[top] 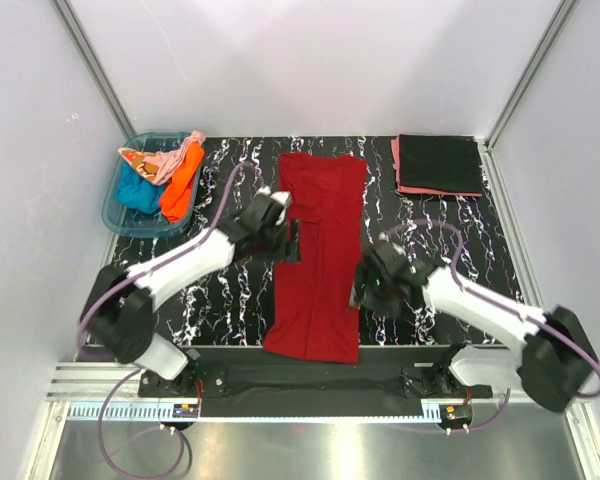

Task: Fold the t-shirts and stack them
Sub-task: Fold the tshirt

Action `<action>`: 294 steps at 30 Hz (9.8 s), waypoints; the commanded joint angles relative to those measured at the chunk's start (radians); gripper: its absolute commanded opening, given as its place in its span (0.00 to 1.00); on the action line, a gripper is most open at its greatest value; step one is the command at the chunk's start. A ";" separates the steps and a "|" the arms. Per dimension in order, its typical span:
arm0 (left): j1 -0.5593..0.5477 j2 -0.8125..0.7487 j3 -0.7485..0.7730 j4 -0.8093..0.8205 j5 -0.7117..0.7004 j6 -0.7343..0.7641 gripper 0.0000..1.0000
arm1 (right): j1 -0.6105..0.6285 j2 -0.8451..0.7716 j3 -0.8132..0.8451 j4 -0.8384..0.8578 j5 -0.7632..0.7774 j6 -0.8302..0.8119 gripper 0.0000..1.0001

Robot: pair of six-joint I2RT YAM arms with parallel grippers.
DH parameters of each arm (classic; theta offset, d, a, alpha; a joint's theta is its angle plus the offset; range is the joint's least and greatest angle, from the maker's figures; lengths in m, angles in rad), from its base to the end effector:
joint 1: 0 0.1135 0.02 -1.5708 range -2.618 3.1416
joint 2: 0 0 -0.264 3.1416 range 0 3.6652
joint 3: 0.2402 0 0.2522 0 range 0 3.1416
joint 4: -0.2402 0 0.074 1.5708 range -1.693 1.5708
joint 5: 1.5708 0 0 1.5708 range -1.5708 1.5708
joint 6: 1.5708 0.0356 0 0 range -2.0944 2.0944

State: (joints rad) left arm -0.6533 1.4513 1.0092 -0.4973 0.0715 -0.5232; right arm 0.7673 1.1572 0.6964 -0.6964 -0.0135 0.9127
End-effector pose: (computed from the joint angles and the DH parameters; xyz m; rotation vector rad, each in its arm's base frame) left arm 0.2369 -0.1845 0.2366 0.1994 2.5934 -0.5488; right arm 0.1465 0.1420 0.1997 0.2023 2.8329 0.4565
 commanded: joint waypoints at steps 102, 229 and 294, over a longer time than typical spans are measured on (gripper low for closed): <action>0.222 -0.183 -0.597 0.258 0.370 -0.178 0.05 | -0.270 0.335 -0.222 0.535 -0.488 -0.115 0.11; 0.336 0.382 0.370 0.057 0.462 -0.015 0.54 | -0.511 1.013 1.111 -0.193 -0.557 -0.486 0.44; 0.307 0.722 0.704 -0.053 0.205 0.167 0.12 | -0.502 1.288 1.519 -0.382 -0.388 -0.584 0.18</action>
State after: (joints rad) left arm -0.3420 2.1838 1.6718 -0.5766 0.2737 -0.3584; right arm 0.2665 2.4413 2.1666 -1.0607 -0.3859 0.3328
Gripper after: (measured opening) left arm 0.151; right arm 0.209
